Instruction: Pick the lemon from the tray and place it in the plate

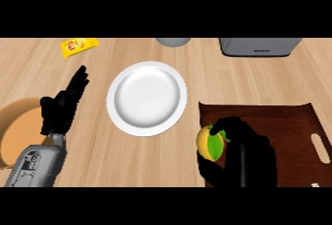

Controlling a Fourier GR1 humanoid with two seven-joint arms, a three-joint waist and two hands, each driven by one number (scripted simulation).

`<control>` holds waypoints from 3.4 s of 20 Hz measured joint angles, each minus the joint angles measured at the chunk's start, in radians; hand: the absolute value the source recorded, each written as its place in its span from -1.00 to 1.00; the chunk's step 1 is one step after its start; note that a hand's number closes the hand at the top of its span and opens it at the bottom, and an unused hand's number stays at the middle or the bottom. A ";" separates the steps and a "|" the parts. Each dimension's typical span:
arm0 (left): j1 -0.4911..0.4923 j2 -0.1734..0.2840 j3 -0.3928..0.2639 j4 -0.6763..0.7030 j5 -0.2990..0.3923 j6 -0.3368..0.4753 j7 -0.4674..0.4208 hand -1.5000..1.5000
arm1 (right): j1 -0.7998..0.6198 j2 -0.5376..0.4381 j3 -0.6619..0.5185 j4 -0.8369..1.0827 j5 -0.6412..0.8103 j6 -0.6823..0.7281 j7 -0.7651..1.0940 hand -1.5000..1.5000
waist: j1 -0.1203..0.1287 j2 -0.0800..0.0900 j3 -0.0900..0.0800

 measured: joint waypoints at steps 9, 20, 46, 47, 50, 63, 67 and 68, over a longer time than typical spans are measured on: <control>0.004 -0.028 -0.019 -0.016 -0.026 0.005 0.007 0.00 | -0.385 0.094 -0.030 0.328 -0.230 -0.053 0.077 1.00 | 0.020 0.005 0.000; -0.043 -0.035 -0.020 -0.021 -0.033 -0.010 0.037 0.00 | -0.741 0.106 0.012 0.916 -0.506 -0.268 0.064 1.00 | 0.047 0.012 0.000; -0.040 -0.052 -0.016 0.002 -0.055 -0.004 0.012 0.00 | -0.752 0.103 -0.013 1.177 -1.038 -0.928 -0.287 -1.00 | 0.046 0.011 0.002; -0.030 -0.054 -0.017 -0.005 -0.057 -0.001 0.013 0.00 | -0.733 0.103 -0.025 1.171 -1.038 -0.950 -0.303 -1.00 | 0.038 0.009 0.002; -0.009 -0.045 0.000 -0.005 -0.049 -0.004 0.008 0.00 | -0.664 0.094 -0.053 1.105 -1.026 -0.994 -0.329 -1.00 | 0.011 0.002 0.002; 0.023 -0.039 0.027 -0.053 -0.048 -0.020 0.034 0.00 | -0.189 -0.150 -0.095 0.553 -1.042 -0.944 -0.403 -1.00 | -0.012 -0.002 0.001; 0.020 -0.057 0.024 -0.045 -0.063 -0.014 0.030 0.00 | -0.081 -0.203 -0.145 0.448 -1.096 -0.897 -0.473 -1.00 | -0.010 -0.001 0.001; 0.017 -0.058 0.025 -0.050 -0.064 -0.018 0.033 0.00 | -0.073 -0.196 -0.167 0.458 -1.117 -0.882 -0.509 -1.00 | -0.009 0.000 0.001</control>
